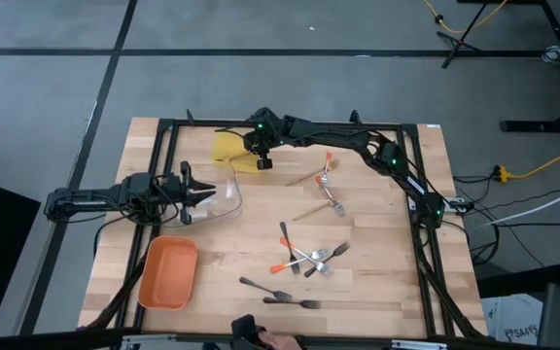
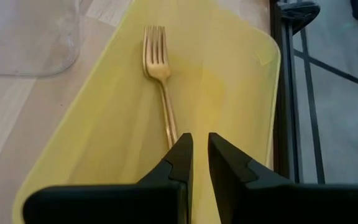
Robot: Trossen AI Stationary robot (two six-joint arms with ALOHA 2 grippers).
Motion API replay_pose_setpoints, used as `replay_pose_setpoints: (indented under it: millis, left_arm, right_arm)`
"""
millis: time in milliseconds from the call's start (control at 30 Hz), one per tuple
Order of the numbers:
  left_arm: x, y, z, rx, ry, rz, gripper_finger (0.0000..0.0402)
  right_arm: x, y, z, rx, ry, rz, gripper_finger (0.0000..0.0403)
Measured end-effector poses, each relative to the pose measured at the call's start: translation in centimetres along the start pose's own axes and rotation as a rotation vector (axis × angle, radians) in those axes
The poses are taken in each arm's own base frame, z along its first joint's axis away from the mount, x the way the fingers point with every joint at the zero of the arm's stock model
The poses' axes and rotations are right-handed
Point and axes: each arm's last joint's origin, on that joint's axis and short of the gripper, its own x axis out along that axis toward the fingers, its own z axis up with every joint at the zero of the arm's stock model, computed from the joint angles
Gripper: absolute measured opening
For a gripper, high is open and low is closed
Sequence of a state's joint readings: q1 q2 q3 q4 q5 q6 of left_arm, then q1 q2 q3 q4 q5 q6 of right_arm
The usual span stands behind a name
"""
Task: Sort silverware by color (type)
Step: Put the orange fork into the transparent bin
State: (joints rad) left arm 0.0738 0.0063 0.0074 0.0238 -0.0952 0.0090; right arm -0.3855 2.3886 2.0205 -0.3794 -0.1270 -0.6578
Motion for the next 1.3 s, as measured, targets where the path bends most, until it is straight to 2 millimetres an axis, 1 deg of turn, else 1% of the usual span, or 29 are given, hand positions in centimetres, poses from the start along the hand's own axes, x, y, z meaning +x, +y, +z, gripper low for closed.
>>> replay_pose_setpoints:
  millis: [67, 167, 333, 433, 567, 733, 867, 1067, 1300]
  left_arm:
    - [0.0, 0.0, 0.0, 0.0, 0.0, 0.0, 0.0063]
    - [0.0, 0.0, 0.0, 0.0, 0.0, -0.001, 0.0063]
    - [0.0, 0.0, 0.0, 0.0, 0.001, -0.005, 0.0063]
    - [0.0, 0.0, 0.0, 0.0, 0.001, -0.006, 0.0063]
    - [0.0, 0.0, 0.0, 0.0, 0.001, -0.008, 0.0063]
    - [0.0, 0.0, 0.0, -0.002, 0.001, -0.008, 0.0063]
    - [0.0, 0.0, 0.0, -0.002, 0.001, -0.008, 0.0063]
    - [0.0, 0.0, 0.0, -0.002, 0.001, -0.008, 0.0063]
    - [0.0, 0.0, 0.0, -0.002, 0.001, -0.008, 0.0063]
  right_arm:
    - [-0.1, 0.2, 0.3, 0.0, 0.005, 0.006, 0.004]
    - [-1.2, 0.1, 1.2, -0.002, 0.02, 0.021, 0.004]
    - [-4.1, 0.1, 3.0, -0.009, 0.066, 0.069, 0.004]
    - [-6.5, 0.1, 4.1, -0.014, 0.095, 0.096, 0.004]
    - [-10.3, -0.1, 5.5, -0.022, 0.106, 0.104, 0.004]
    - [-14.1, 0.6, 6.2, -0.026, 0.157, 0.145, 0.004]
    - [-16.7, 1.4, 6.7, -0.034, 0.206, 0.158, 0.004]
    - [-19.1, 2.6, 7.0, -0.039, 0.266, 0.197, 0.004]
    - [-20.0, 4.3, 6.5, -0.017, 0.399, 0.289, 0.004]
